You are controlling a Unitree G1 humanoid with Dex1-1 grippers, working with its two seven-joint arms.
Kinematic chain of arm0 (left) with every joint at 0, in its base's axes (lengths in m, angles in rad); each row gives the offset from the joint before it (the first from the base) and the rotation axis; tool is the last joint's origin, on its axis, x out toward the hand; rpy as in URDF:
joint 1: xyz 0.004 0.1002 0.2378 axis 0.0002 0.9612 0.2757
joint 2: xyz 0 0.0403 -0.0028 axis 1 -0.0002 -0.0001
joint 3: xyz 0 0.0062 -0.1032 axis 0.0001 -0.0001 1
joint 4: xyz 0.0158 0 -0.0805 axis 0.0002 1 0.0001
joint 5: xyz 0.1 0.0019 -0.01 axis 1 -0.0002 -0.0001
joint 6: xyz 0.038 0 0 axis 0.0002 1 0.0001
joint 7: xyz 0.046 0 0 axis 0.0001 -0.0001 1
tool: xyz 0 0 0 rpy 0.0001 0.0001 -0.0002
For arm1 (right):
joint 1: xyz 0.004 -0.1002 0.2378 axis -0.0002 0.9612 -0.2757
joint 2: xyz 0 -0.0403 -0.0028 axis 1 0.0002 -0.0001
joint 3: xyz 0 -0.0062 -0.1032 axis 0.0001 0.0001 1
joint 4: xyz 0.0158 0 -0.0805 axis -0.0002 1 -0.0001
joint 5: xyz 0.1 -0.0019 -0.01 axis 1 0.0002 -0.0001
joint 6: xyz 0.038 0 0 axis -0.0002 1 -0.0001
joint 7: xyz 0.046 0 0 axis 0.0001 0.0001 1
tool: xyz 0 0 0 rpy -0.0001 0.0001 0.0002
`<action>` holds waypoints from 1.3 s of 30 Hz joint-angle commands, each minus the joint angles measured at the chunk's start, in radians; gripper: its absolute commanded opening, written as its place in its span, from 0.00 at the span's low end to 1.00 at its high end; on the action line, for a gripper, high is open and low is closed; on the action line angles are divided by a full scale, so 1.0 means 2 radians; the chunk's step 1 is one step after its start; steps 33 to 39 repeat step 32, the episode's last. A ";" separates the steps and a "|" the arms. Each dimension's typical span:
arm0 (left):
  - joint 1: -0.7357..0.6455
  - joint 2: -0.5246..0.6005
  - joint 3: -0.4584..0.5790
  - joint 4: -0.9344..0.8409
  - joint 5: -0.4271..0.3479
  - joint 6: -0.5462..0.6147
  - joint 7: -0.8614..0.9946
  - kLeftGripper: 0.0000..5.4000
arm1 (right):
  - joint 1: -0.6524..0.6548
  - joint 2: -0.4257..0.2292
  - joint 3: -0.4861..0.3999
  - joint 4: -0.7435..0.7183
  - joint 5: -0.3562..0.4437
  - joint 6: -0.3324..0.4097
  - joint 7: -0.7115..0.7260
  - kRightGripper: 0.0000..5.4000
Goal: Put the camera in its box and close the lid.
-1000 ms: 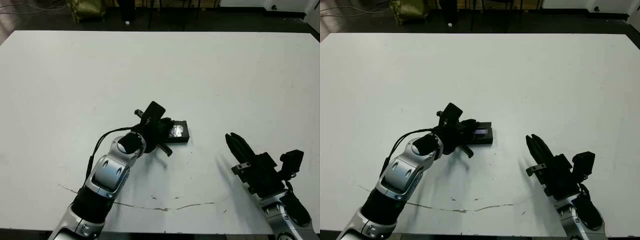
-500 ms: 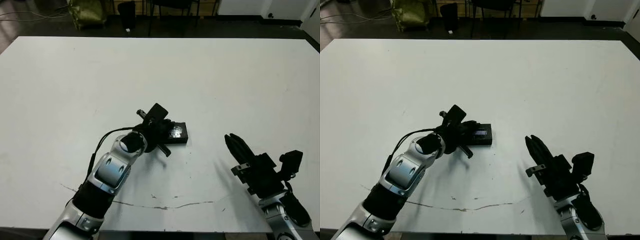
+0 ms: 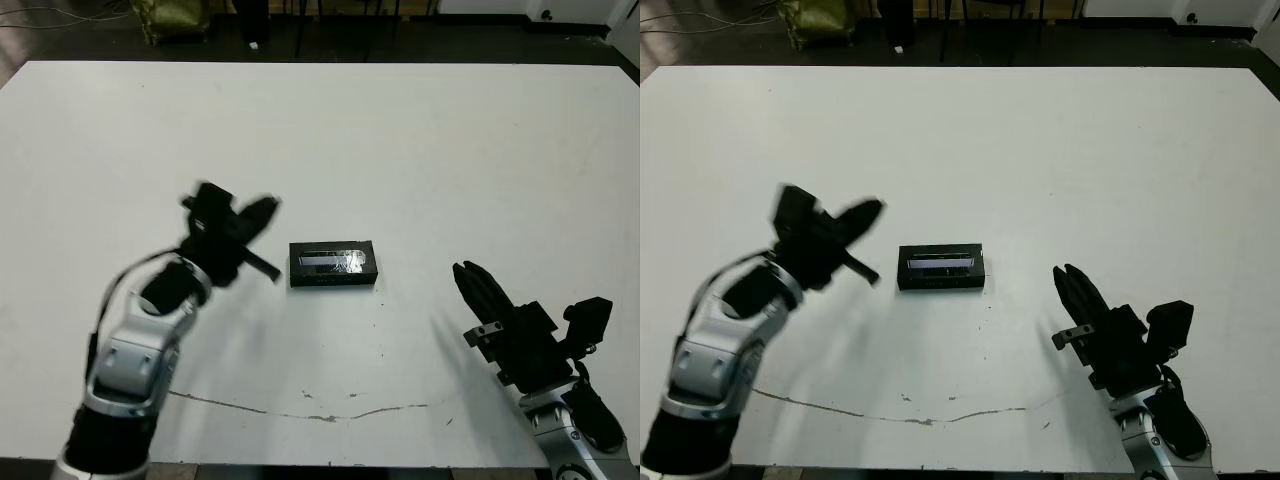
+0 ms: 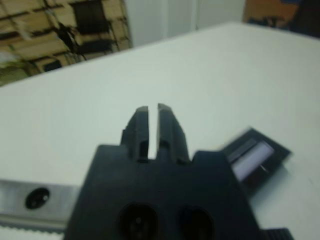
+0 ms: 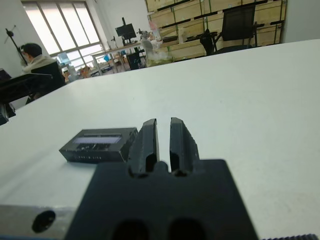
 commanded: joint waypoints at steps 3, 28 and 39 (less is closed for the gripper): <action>0.017 0.014 0.042 -0.011 -0.021 -0.003 0.015 0.00 | -0.005 -0.001 -0.012 -0.017 0.009 0.018 -0.022 0.00; 0.135 -0.047 0.094 0.057 -0.024 -0.332 0.093 0.00 | -0.163 0.021 -0.014 0.082 -0.161 -0.029 -0.137 0.00; 0.121 -0.051 0.089 0.054 -0.024 -0.302 0.114 0.00 | -0.157 0.021 -0.006 0.082 -0.161 -0.033 -0.125 0.00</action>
